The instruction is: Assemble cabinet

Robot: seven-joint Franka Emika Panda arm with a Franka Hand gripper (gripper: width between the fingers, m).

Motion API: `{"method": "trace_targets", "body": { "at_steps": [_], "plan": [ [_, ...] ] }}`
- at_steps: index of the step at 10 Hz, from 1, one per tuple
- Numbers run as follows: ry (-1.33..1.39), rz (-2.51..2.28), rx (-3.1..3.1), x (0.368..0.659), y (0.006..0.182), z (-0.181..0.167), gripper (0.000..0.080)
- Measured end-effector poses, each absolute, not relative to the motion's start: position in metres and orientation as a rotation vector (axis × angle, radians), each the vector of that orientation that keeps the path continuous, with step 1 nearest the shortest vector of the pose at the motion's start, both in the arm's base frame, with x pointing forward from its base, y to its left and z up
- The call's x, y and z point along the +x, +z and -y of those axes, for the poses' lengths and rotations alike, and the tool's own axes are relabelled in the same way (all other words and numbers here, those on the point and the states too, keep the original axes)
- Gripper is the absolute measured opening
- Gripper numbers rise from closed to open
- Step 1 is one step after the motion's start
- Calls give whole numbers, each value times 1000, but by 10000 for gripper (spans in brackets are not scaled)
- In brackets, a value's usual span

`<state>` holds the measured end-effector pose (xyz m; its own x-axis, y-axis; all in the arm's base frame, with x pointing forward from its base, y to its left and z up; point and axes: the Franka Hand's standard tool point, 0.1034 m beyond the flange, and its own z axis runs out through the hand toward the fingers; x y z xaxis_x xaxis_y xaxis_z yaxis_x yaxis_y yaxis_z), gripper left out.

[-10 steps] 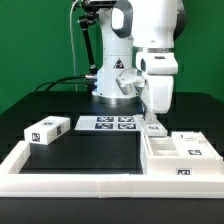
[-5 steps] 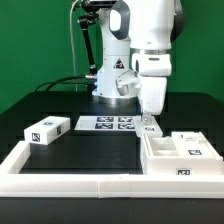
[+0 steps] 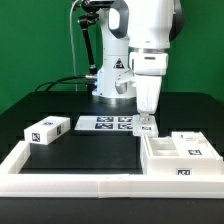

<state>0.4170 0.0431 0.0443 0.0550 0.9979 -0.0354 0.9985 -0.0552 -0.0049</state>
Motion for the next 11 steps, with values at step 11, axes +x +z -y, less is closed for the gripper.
{"method": "trace_targets", "body": {
  "at_steps": [11],
  "plan": [
    [324,-2070,2225,431,58,-79,68]
  ]
}}
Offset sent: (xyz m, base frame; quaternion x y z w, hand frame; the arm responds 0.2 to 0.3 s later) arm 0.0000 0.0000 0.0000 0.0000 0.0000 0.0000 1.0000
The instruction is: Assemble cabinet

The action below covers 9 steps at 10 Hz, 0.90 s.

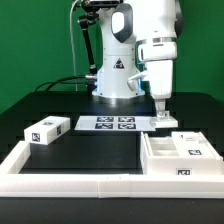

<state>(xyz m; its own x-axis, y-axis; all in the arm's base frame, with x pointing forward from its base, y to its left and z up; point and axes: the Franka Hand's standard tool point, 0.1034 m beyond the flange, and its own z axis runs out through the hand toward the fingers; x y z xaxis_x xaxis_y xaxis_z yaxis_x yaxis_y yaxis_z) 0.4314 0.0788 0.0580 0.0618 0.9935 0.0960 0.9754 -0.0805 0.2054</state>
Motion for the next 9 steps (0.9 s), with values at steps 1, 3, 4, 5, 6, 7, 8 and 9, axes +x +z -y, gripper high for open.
{"method": "trace_targets", "body": {
  "at_steps": [1,3,4,5,6,7,8,9],
  "plan": [
    [329,-2069,2223,432,58,-79,68],
    [361,-2074,2212,433,57,-81,68],
    [358,-2069,2216,433,57,-77,68],
    [351,-2070,2218,432,56,-77,68],
    [298,-2084,2221,430,52,-71,68],
    [297,-2079,2225,430,52,-69,68],
    [291,-2078,2228,430,52,-68,69],
    [231,-2087,2237,428,49,-62,69]
  ]
}}
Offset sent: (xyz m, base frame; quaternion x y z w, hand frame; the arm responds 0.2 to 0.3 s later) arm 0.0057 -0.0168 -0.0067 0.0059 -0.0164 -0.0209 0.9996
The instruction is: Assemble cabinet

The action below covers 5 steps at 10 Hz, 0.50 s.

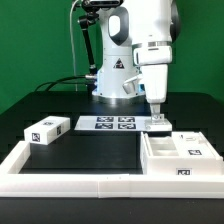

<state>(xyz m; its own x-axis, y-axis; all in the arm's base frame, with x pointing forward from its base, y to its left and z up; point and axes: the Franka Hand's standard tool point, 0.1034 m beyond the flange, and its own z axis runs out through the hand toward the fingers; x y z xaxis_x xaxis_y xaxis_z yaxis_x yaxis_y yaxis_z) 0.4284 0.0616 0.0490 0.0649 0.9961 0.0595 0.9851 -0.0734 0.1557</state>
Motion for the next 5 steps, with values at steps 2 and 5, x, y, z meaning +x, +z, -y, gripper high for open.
{"method": "trace_targets", "body": {
  "at_steps": [2,5],
  "plan": [
    [206,-2088,2241,431,49,-60,68],
    [173,-2094,2240,434,49,-60,69]
  ]
}}
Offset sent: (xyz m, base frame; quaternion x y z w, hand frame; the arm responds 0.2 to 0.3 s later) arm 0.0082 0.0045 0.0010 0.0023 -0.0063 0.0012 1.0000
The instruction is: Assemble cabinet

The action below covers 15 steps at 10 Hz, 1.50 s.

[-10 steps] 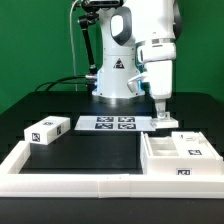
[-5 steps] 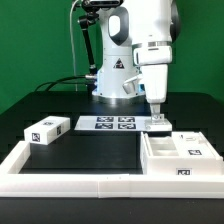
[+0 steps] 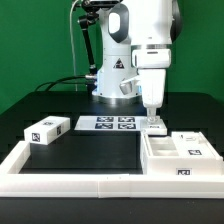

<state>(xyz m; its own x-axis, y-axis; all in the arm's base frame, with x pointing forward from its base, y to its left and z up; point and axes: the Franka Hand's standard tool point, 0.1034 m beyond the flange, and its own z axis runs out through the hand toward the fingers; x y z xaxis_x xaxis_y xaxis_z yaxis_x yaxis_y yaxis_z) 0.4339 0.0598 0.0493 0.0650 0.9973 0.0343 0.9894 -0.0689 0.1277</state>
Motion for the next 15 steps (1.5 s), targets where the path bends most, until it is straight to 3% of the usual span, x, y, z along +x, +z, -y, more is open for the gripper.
{"method": "trace_targets", "body": {
  "at_steps": [15],
  "plan": [
    [137,-2098,2224,456,54,-55,69]
  ]
}}
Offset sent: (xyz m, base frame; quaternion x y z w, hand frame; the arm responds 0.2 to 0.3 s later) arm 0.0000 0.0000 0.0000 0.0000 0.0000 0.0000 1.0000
